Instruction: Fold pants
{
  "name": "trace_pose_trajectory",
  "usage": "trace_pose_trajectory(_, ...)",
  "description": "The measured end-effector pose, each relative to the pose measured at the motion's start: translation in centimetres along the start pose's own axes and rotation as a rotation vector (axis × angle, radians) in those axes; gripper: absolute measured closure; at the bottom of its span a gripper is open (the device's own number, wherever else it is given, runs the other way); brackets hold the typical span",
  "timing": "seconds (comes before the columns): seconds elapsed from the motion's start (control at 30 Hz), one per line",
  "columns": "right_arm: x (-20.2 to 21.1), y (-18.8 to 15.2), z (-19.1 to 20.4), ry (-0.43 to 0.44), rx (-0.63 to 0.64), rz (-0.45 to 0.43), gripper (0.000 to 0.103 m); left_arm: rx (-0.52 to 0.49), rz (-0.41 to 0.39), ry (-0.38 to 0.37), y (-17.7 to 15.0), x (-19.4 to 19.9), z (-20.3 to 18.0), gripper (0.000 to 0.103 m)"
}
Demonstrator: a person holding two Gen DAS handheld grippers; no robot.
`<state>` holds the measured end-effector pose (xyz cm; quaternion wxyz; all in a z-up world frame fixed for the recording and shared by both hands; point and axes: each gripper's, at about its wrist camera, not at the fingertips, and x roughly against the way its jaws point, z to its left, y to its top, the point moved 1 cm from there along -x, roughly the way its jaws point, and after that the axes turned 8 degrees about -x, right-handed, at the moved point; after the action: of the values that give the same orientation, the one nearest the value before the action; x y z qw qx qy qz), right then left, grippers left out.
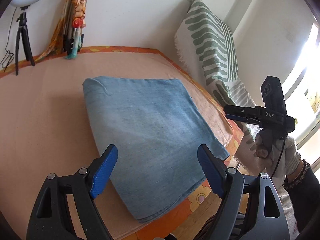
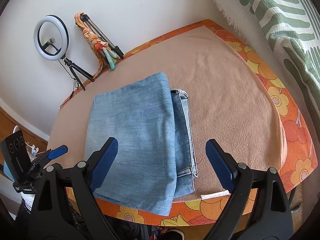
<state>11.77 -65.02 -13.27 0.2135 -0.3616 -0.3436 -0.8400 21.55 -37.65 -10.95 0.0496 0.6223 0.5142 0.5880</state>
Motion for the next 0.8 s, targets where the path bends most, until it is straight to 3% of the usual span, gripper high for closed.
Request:
trace_pose_trajectory(0.4,-4.4,0.1,-3.1,0.106,-0.069,0.083,0.011,0.233,0.053,-0.05,-2.0,-3.0,6.0,0.021)
trace_pose_trajectory(0.63,-7.4,0.1,-4.3,0.113,-0.069,0.132,0.011,0.288,0.069,-0.111,-2.4,-5.2,6.6,0.021)
trace_pose_trajectory(0.8,-7.6,0.3,-4.1,0.146,-0.029,0.124,0.011,0.249,0.054,-0.13,-1.9,-5.5,5.5,0.021)
